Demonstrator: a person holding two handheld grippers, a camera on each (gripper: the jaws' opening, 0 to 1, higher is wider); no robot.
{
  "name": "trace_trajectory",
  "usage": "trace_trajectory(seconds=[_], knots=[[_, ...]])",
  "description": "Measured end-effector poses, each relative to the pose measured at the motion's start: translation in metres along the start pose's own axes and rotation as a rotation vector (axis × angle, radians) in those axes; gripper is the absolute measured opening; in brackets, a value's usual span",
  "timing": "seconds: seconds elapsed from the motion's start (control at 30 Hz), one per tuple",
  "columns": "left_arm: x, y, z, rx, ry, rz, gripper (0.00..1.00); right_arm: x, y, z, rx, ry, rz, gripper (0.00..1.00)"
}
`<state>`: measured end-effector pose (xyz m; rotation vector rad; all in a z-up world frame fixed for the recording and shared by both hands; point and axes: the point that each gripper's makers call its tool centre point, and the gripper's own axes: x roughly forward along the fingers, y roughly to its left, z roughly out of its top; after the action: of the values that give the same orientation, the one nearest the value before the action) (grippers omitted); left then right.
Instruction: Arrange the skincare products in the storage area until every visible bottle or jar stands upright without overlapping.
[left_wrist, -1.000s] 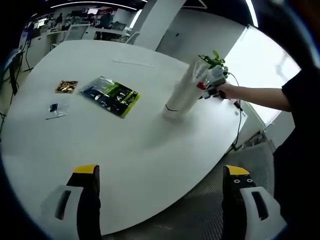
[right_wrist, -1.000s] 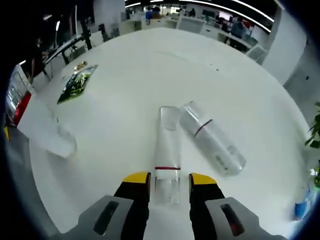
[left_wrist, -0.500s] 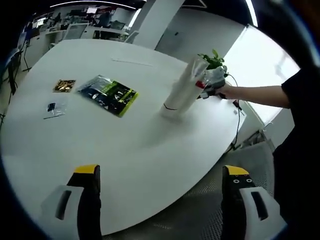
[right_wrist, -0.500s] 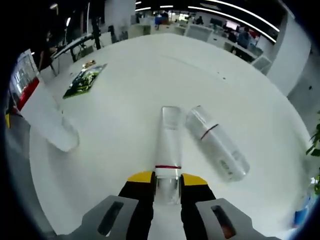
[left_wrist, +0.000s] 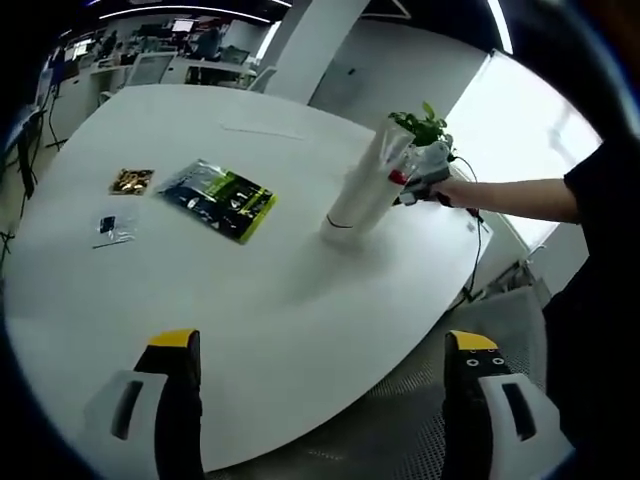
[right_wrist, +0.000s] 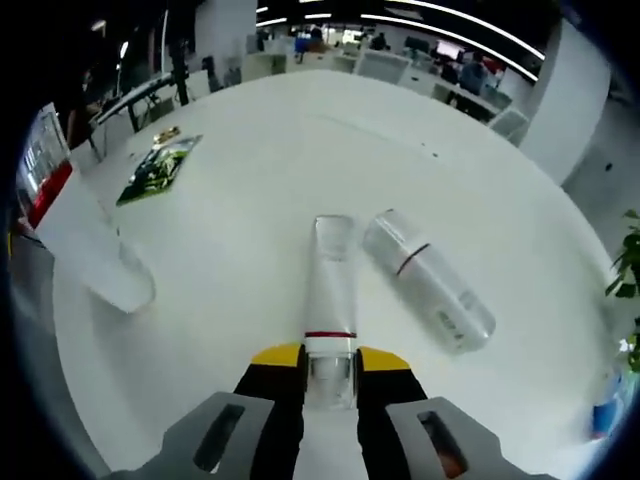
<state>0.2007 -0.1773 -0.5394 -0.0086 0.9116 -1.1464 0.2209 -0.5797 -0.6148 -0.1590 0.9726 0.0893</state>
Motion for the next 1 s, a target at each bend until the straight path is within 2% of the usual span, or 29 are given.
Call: trace_trajectory(seconds=[0.17, 0.37, 0.5, 0.7, 0.83, 1.0], knots=[[0.001, -0.006, 0.002, 0.013, -0.003, -0.013, 0.94, -0.01, 0.008, 0.001, 0.019, -0.013, 0.02, 0.11], [0.0, -0.017, 0.01, 0.006, -0.037, -0.053, 0.93, -0.04, 0.019, 0.006, 0.002, -0.038, 0.015, 0.11], [-0.002, -0.019, 0.01, 0.027, -0.037, -0.057, 0.93, -0.05, 0.019, 0.0, -0.014, -0.048, 0.0, 0.11], [-0.008, -0.025, 0.018, 0.046, -0.059, -0.071, 0.93, -0.077, 0.022, -0.002, -0.017, -0.078, -0.025, 0.11], [-0.012, -0.038, 0.033, 0.013, -0.122, -0.111, 0.93, -0.09, 0.031, -0.006, -0.018, -0.109, -0.037, 0.11], [-0.012, -0.048, 0.037, 0.067, -0.112, -0.117, 0.93, -0.112, 0.044, -0.011, -0.014, -0.142, -0.048, 0.11]])
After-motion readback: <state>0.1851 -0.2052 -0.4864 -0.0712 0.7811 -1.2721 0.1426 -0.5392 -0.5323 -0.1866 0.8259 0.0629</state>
